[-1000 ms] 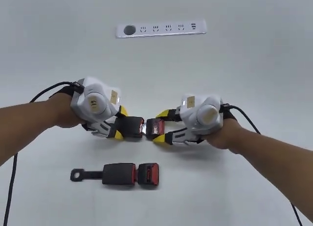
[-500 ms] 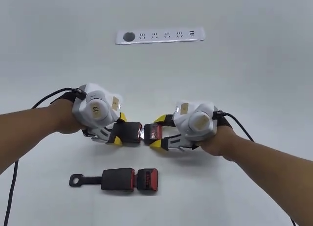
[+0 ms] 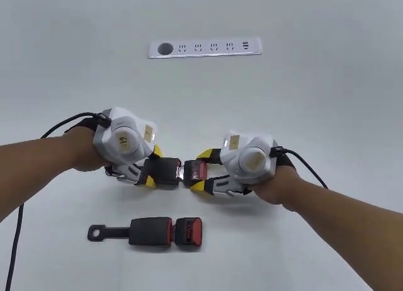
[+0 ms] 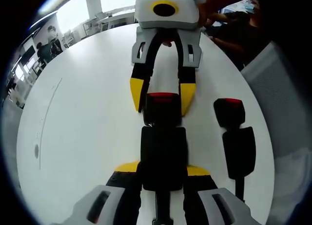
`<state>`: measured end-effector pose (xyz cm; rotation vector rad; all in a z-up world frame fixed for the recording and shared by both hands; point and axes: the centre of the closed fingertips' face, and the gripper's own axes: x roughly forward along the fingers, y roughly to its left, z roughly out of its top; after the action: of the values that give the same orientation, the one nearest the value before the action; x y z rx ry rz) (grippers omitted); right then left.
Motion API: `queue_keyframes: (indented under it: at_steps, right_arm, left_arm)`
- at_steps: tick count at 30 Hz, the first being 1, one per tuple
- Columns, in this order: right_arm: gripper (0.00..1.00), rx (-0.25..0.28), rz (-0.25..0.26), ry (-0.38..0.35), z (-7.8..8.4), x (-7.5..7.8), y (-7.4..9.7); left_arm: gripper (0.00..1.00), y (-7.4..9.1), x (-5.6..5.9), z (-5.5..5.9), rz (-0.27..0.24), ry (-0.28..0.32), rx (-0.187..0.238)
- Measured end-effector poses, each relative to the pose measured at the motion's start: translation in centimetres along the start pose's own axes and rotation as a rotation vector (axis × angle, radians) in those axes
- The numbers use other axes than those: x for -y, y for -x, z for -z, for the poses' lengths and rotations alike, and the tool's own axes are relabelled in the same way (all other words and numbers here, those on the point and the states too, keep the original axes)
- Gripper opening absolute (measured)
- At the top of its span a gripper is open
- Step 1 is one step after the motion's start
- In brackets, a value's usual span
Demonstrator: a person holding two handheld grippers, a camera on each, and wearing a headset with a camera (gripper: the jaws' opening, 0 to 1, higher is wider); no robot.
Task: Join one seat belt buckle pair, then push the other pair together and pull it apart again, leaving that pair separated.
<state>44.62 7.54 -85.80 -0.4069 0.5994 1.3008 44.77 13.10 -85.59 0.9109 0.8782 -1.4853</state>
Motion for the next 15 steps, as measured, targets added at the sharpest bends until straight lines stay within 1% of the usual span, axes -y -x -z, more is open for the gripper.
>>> queue_keyframes:
  at_steps: [6,9,15]
  right_arm:
    - [0.35,-0.004,0.010,0.006,-0.01,0.03,0.03]
    - [0.35,-0.011,0.011,0.012,0.00,0.00,0.07]
    - [0.35,-0.013,0.016,0.012,0.09,-0.06,0.22]
  left_arm:
    - [0.34,0.04,0.06,-0.10,0.000,0.002,0.000]
    - [0.34,0.04,-0.03,0.05,0.007,0.003,0.008]
    - [0.34,0.06,-0.01,0.09,0.011,-0.002,0.005]
